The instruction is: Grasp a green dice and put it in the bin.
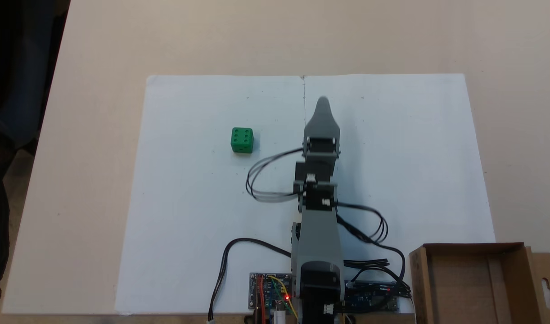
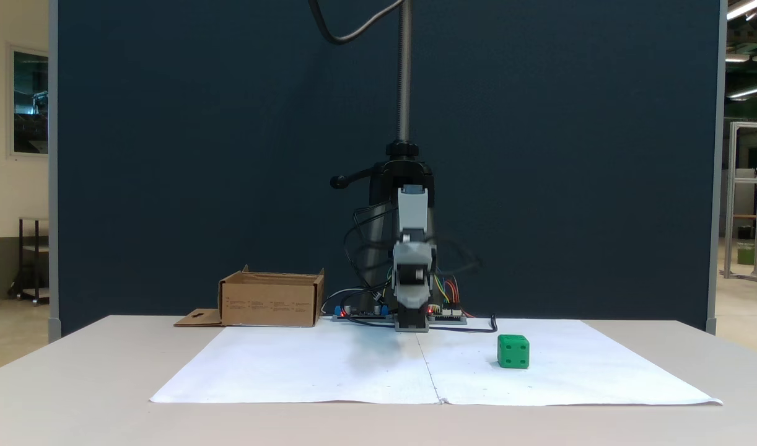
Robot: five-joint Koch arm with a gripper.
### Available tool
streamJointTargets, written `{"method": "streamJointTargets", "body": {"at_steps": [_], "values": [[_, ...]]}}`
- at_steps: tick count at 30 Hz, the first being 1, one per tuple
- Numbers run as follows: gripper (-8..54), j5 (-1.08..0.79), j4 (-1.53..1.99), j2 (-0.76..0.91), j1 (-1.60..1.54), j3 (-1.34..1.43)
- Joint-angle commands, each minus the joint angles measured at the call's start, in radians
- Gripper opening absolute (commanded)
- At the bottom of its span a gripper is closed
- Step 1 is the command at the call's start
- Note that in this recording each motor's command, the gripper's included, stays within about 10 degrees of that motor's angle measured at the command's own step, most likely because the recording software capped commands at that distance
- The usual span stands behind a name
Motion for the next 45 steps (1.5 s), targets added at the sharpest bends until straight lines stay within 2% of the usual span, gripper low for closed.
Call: {"method": "streamJointTargets", "body": {"at_steps": [1, 11, 24, 35, 45], "values": [[44.6, -0.064, 0.155, 0.109, 0.008, -0.08], [43.3, -0.041, 0.823, 0.089, -0.023, -0.528], [43.7, 0.221, 1.561, -0.153, -0.066, -1.103], [43.6, 0.413, 2.1, -0.232, -0.334, -1.134], [43.6, 0.453, 2.091, -0.394, -0.445, -1.241]]}}
